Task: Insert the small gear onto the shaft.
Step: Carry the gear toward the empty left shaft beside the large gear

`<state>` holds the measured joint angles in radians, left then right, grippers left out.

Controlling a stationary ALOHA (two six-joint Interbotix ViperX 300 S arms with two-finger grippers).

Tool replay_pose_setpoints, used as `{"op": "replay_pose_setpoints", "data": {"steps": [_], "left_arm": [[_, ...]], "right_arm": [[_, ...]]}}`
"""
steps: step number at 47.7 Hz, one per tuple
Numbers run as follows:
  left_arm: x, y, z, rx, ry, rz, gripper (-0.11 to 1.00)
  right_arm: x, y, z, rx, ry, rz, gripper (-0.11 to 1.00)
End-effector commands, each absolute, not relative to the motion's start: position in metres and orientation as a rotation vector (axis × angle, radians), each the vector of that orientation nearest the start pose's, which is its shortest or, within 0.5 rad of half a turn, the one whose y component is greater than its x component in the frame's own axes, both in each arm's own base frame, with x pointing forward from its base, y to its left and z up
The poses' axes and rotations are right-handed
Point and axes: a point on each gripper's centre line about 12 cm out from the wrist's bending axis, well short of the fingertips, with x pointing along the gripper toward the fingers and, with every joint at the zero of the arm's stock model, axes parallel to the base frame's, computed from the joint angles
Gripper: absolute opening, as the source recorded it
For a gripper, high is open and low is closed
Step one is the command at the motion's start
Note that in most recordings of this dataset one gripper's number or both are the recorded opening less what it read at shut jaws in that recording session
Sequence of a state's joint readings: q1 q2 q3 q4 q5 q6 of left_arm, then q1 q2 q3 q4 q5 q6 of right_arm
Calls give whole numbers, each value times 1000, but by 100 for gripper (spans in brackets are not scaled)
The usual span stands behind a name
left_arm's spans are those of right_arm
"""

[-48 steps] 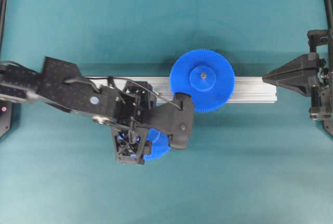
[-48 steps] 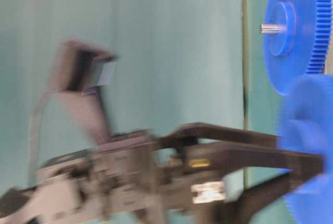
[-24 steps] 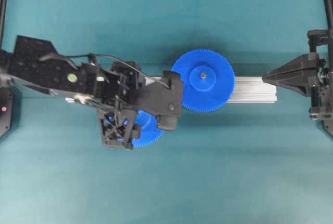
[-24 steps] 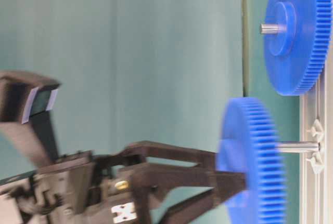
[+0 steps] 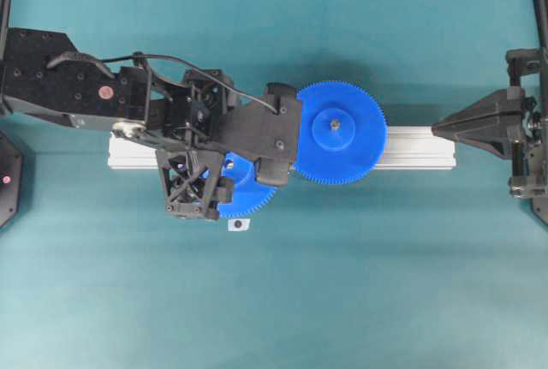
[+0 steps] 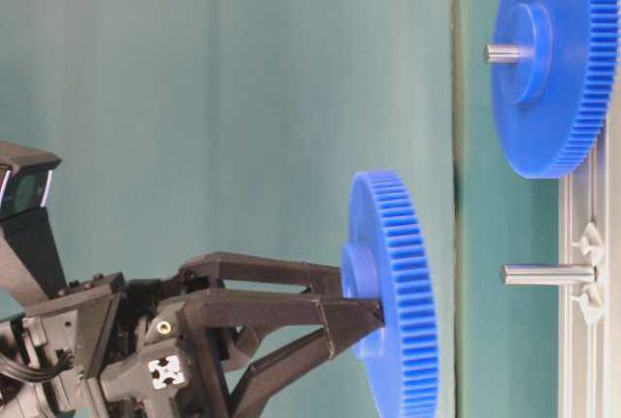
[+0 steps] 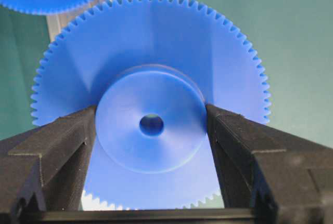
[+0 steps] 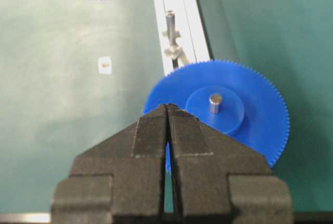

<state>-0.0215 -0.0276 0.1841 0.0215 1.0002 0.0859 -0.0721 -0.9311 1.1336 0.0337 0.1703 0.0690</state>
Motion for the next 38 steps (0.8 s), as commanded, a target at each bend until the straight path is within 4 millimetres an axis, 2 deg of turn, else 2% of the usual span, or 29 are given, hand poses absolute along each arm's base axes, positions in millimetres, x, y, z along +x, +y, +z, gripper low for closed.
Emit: {"op": "replay_pose_setpoints", "data": {"steps": [1,12,20,38], "left_arm": [[396,-2,295,110,1093,-46,69],[396,12,292,94,1093,-17,69],[396,25,280,77,1092,13,69],[396,27,248,59,1096,25,69]], "right_arm": [[200,-14,254,125,358,-87,3],[200,-14,254,124,355,-87,3],[200,-14,253,126,356,-88,3],[200,-14,253,125,358,-89,3]]}}
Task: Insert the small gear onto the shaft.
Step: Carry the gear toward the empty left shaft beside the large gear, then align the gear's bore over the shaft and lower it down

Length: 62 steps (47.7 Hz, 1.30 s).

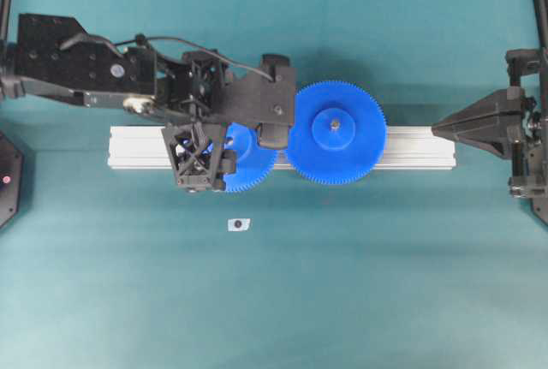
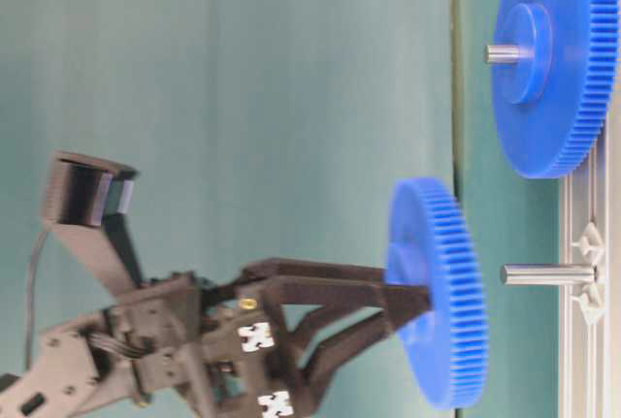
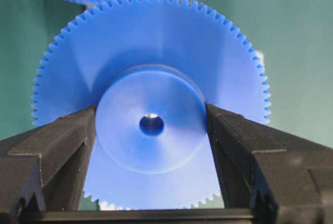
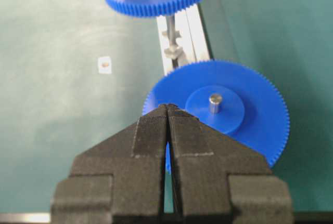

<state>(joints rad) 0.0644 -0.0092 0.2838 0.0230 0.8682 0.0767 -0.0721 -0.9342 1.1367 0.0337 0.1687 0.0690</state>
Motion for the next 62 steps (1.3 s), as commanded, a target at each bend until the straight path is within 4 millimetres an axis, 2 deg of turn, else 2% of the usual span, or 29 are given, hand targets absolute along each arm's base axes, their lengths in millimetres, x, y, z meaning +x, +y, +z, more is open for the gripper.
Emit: {"op": "replay_pose_setpoints", "data": {"steps": [1,28,45,62], "left_arm": [[395,27,248,60,1094,23,69],[404,29,220,66,1139,18,69],[405,40,216,55,1126,39,69],[402,41,193,50,1126,43,69]], "right_arm": [[200,-14,253,126,357,-89,3],[199,-15,252,127,357,-91,3],[199,-15,251,127,360,-94,3],[199,-16,251,137,360,-100,3]]}}
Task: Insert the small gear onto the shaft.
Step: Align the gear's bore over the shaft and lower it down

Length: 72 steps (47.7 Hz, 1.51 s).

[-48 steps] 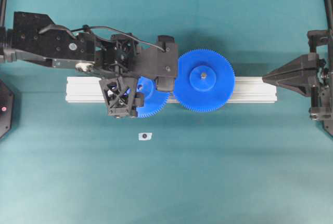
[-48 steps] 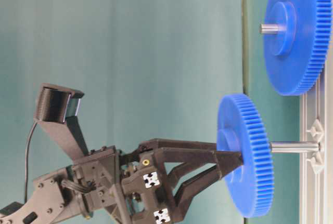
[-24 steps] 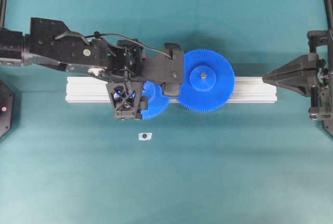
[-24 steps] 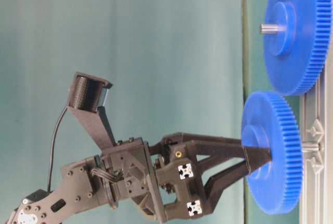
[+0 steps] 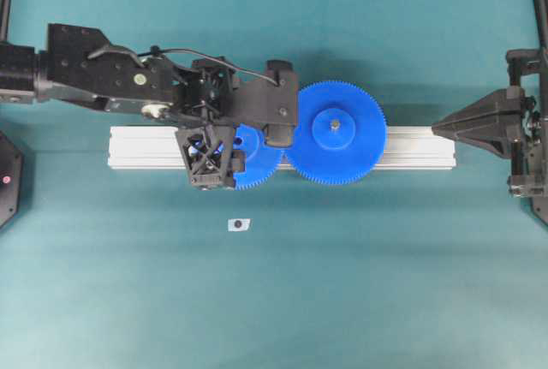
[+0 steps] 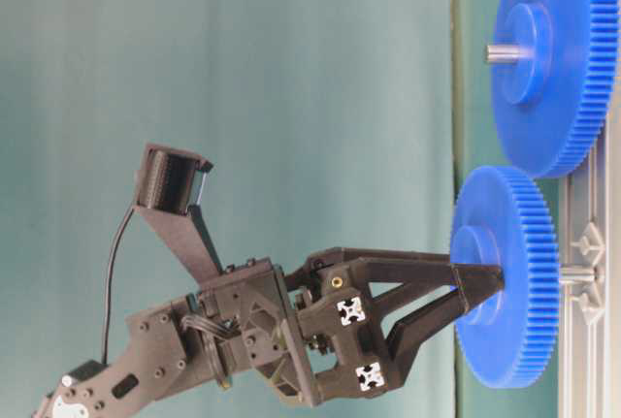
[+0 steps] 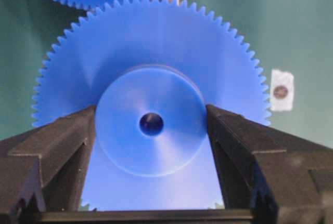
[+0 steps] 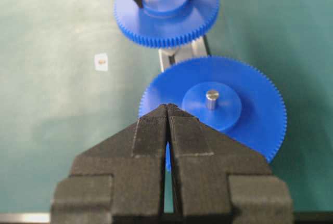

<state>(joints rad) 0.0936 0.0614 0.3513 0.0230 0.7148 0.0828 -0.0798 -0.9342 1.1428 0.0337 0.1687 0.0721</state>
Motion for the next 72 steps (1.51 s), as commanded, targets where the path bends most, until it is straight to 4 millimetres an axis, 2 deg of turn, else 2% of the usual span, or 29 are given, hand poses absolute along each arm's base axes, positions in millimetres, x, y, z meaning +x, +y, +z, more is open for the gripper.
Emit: {"op": "replay_pose_setpoints", "data": {"steps": [1,18,44,63,69,72], "left_arm": [[403,42,192,50,1128,43,69],[392,61,205,36,1136,78,69],[390,60,205,54,1195,59,69],[390,50,198,54,1232,40,70],[391,47,199,58,1227,35,85],[392,46,201,61,1219,33,85]], "right_arm": [[199,-16,252,142,358,-101,3],[199,-16,251,154,359,-105,3],[199,-17,251,153,359,-105,3],[199,-17,251,154,359,-105,3],[199,-17,251,154,359,-105,3],[199,-17,251,154,359,-105,3]]}}
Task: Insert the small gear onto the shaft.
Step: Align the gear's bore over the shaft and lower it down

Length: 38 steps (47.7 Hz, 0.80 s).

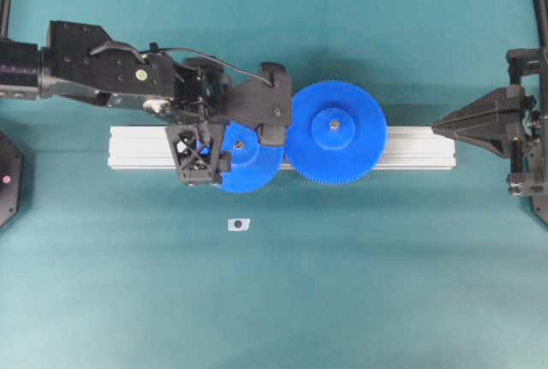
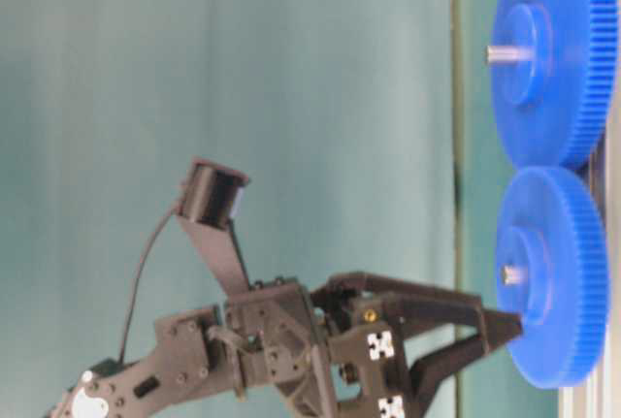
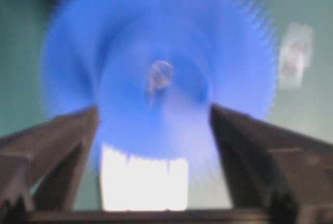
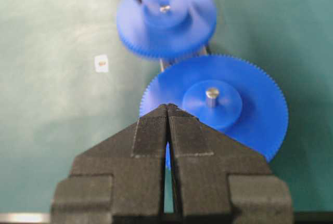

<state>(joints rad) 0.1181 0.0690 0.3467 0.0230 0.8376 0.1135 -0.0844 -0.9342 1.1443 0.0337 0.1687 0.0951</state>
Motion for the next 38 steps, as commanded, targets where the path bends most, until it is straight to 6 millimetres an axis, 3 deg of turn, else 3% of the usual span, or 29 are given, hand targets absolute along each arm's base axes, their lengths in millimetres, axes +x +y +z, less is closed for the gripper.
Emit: {"op": "replay_pose_setpoints", "data": {"steps": [1,38], "left_arm": [[393,46,203,62,1213,32,84],[401,39,218,72,1170,23,83]], "right_arm": [[199,-17,251,154,359,-105,3],[199,-17,251,154,359,-105,3]]}}
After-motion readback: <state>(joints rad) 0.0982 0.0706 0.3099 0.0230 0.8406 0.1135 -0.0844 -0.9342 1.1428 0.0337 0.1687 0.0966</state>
